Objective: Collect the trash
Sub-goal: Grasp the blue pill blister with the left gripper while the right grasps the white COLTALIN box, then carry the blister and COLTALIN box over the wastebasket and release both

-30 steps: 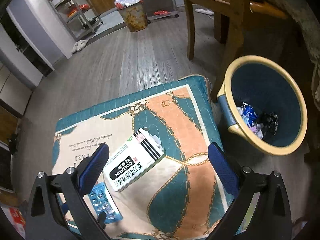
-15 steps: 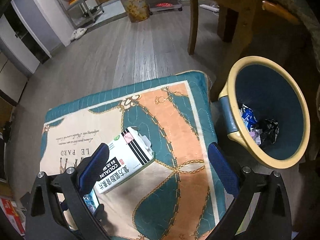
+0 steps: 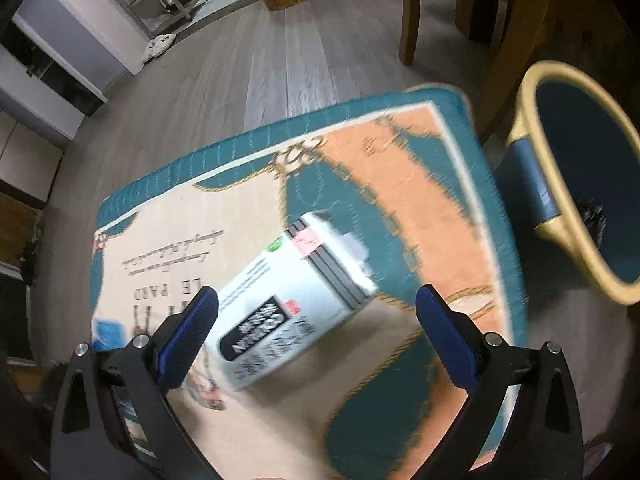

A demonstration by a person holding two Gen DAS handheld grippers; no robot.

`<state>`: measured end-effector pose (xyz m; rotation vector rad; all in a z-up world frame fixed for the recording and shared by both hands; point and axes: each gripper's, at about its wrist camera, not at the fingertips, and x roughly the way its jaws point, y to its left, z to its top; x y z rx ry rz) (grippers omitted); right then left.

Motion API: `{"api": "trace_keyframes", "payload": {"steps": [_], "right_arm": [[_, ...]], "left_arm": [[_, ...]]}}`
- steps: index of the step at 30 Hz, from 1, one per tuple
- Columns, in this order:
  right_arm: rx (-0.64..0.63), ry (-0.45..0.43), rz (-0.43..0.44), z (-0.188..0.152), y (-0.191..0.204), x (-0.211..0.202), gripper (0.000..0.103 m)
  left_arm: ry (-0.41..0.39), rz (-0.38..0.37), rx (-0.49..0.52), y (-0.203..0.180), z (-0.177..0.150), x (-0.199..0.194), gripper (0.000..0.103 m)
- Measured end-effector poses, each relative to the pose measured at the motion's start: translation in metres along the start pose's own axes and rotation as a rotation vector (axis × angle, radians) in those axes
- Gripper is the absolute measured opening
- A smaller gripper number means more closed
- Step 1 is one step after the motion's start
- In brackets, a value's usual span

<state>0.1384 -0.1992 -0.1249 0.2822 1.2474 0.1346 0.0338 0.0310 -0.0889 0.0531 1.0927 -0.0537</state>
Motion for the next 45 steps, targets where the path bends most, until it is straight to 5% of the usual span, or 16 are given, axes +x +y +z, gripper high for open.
{"api": "trace_keyframes", "payload": {"steps": [6, 10, 17, 24, 34, 45], "right_arm": [[0.136, 0.035, 0.009, -0.008, 0.013, 0.028, 0.097], [0.178, 0.024, -0.050, -0.005, 0.019, 0.045, 0.097], [-0.020, 0.018, -0.230, 0.003, 0.042, 0.065, 0.097], [-0.182, 0.040, -0.237, -0.003, 0.052, 0.064, 0.083], [-0.188, -0.036, -0.147, 0.004, 0.024, 0.011, 0.078], [-0.259, -0.236, -0.118, 0.020, -0.024, -0.094, 0.078]], "left_arm": [[-0.084, 0.052, 0.066, 0.026, 0.039, -0.028, 0.071], [-0.087, -0.003, -0.006, 0.039, 0.044, -0.016, 0.071], [-0.063, -0.026, 0.032, 0.032, 0.046, 0.002, 0.071], [-0.078, -0.047, 0.016, 0.033, 0.052, -0.002, 0.071], [-0.104, -0.030, 0.036, 0.017, 0.058, -0.010, 0.071], [-0.159, -0.045, 0.101, -0.037, 0.078, -0.021, 0.071]]}}
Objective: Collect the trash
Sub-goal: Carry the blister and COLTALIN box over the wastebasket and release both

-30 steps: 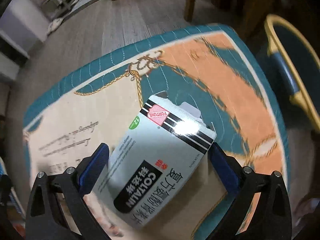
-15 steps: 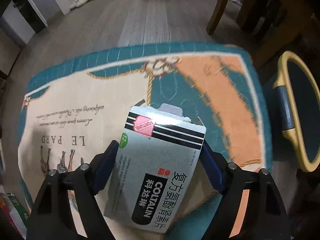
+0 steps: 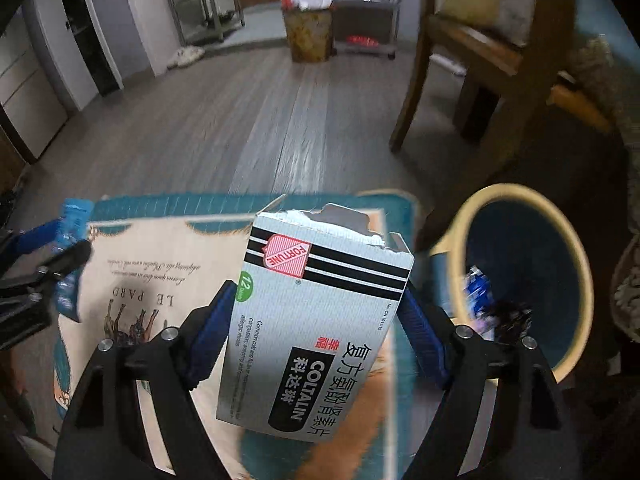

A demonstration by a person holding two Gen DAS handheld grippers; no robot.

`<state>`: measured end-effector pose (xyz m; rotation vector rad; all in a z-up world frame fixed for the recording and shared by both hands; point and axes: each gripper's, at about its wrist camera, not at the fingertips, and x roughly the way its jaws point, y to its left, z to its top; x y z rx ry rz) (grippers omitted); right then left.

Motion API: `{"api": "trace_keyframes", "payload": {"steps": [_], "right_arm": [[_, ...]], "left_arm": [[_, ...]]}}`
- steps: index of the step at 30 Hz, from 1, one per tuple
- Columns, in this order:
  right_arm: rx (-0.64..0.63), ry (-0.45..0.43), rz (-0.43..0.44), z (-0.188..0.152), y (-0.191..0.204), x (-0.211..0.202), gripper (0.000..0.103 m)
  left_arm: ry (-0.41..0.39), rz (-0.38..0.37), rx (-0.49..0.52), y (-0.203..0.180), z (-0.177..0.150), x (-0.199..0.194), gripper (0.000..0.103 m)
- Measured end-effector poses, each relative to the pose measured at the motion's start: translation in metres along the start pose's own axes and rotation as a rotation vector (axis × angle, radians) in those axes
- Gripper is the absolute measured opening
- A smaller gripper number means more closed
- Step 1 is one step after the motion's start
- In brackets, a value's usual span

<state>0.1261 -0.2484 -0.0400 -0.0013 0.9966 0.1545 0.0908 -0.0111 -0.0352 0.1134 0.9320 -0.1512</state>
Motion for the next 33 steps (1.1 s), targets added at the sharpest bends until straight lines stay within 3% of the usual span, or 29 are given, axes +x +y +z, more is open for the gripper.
{"api": "trace_keyframes", "payload": {"steps": [5, 9, 13, 18, 22, 28, 30, 33], "right_arm": [[0.094, -0.064, 0.019, 0.006, -0.062, -0.027, 0.078], [0.160, -0.115, -0.025, 0.010, -0.125, -0.046, 0.078], [0.215, -0.129, -0.090, 0.005, -0.184, -0.049, 0.078], [0.306, -0.102, -0.112, -0.010, -0.246, -0.039, 0.078], [0.338, -0.076, -0.108, -0.017, -0.268, -0.027, 0.078], [0.357, -0.065, -0.122, -0.027, -0.294, -0.023, 0.078], [0.363, -0.061, -0.115, -0.028, -0.298, -0.020, 0.078], [0.362, -0.067, -0.118, -0.023, -0.300, -0.017, 0.078]], "left_arm": [[-0.016, -0.051, 0.042, -0.048, 0.019, 0.011, 0.071], [-0.036, -0.115, 0.122, -0.109, 0.036, 0.023, 0.071], [-0.061, -0.189, 0.219, -0.173, 0.046, 0.037, 0.071], [-0.078, -0.278, 0.344, -0.247, 0.046, 0.057, 0.071], [-0.081, -0.335, 0.388, -0.288, 0.046, 0.075, 0.071], [-0.083, -0.402, 0.351, -0.314, 0.055, 0.098, 0.072], [-0.090, -0.417, 0.340, -0.320, 0.055, 0.102, 0.083], [-0.080, -0.416, 0.324, -0.318, 0.054, 0.106, 0.085]]}}
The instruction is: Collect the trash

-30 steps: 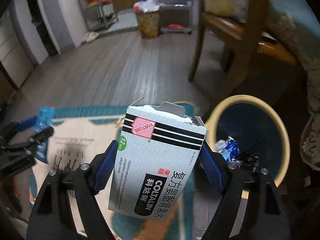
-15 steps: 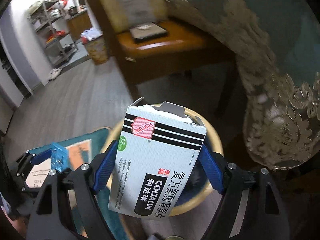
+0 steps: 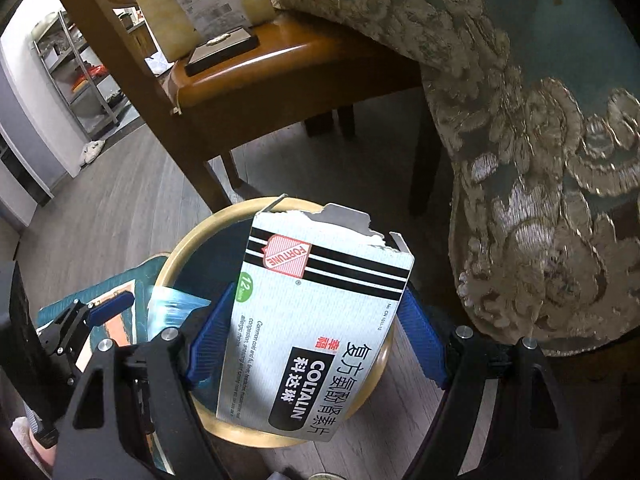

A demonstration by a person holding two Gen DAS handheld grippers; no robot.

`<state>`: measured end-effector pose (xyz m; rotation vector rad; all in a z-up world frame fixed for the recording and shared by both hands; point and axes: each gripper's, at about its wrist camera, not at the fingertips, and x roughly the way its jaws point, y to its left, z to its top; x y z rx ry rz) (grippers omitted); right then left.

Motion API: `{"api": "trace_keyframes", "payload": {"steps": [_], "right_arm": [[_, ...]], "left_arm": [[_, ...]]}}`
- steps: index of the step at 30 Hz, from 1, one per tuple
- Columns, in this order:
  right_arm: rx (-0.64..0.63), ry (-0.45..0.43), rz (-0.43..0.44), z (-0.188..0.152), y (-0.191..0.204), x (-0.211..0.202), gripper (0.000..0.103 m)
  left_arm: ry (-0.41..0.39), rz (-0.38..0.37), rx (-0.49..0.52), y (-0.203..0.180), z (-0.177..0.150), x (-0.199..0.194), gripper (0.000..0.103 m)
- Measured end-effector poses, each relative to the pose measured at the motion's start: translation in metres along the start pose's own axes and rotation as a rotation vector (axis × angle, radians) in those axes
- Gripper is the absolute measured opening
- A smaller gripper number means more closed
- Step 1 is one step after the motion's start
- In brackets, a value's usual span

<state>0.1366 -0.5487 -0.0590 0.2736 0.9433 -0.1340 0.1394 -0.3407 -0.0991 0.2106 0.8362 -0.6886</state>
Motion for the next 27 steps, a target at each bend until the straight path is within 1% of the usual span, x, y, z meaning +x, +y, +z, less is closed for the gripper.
{"api": "trace_keyframes", "payload": {"steps": [4, 8, 10, 13, 17, 20, 24, 27], "right_arm": [[-0.003, 0.016, 0.017, -0.002, 0.008, 0.008, 0.078], [-0.060, 0.019, 0.013, 0.001, 0.025, 0.016, 0.079], [-0.071, 0.029, 0.021, 0.001, 0.032, 0.017, 0.094], [-0.076, 0.010, 0.022, 0.002, 0.039, 0.011, 0.095], [-0.066, -0.012, 0.037, -0.003, 0.044, -0.008, 0.095], [-0.071, -0.018, 0.035, -0.009, 0.051, -0.027, 0.095], [-0.052, -0.049, 0.058, -0.023, 0.056, -0.063, 0.097], [-0.053, -0.071, 0.057, -0.037, 0.059, -0.087, 0.097]], "left_arm": [[-0.008, 0.013, -0.030, 0.013, -0.002, -0.009, 0.085], [-0.019, 0.038, -0.050, 0.028, -0.003, -0.025, 0.085], [-0.024, 0.054, -0.052, 0.035, -0.005, -0.035, 0.085], [-0.034, 0.078, -0.055, 0.043, -0.008, -0.053, 0.085], [-0.048, 0.105, -0.042, 0.048, -0.015, -0.086, 0.085], [-0.043, 0.109, -0.036, 0.045, -0.019, -0.103, 0.086], [-0.055, 0.114, -0.032, 0.038, -0.027, -0.134, 0.091], [-0.063, 0.142, 0.003, 0.028, -0.031, -0.160, 0.094]]}}
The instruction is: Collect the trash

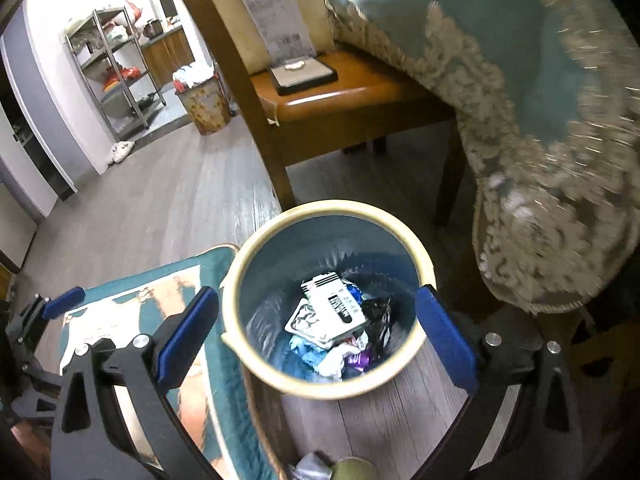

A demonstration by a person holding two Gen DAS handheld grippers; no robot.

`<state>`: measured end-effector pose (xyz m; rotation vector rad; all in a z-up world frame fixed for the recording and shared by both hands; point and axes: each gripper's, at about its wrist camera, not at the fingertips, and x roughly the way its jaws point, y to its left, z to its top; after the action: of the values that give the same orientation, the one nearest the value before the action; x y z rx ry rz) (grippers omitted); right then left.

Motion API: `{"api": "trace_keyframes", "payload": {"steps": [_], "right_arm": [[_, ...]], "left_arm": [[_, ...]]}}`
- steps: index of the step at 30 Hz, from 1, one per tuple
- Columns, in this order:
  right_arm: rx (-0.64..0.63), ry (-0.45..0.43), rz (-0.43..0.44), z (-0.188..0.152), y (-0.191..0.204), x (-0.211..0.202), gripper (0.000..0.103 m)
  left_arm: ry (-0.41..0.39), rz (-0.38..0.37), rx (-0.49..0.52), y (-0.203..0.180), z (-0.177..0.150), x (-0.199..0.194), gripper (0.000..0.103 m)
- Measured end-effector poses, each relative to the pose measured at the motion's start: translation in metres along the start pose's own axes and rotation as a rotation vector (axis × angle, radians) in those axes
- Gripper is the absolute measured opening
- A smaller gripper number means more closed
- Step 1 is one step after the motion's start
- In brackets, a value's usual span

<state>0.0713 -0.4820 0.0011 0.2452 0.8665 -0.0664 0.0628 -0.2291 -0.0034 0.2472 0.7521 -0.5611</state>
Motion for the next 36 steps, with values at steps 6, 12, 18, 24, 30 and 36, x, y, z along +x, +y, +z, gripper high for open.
{"api": "trace_keyframes", "payload": {"steps": [6, 12, 18, 24, 30, 36], "right_arm": [[0.029, -0.015, 0.008, -0.036, 0.008, -0.048, 0.097], [-0.046, -0.063, -0.022, -0.072, 0.035, -0.086, 0.097], [-0.068, -0.174, -0.050, -0.094, 0.054, -0.122, 0.097], [-0.103, -0.273, -0.052, -0.098, 0.064, -0.142, 0.097], [-0.111, -0.272, -0.045, -0.100, 0.072, -0.139, 0.097], [-0.141, -0.258, -0.053, -0.099, 0.081, -0.132, 0.097]], "left_arm": [[-0.056, 0.018, -0.035, 0.000, -0.014, -0.054, 0.098], [-0.097, 0.057, -0.073, -0.007, -0.024, -0.101, 0.098], [-0.172, 0.055, -0.123, -0.008, -0.029, -0.141, 0.098], [-0.198, 0.095, -0.152, -0.004, -0.032, -0.155, 0.098], [-0.218, 0.110, -0.140, -0.004, -0.034, -0.159, 0.098], [-0.225, 0.150, -0.089, -0.008, -0.035, -0.158, 0.098]]}}
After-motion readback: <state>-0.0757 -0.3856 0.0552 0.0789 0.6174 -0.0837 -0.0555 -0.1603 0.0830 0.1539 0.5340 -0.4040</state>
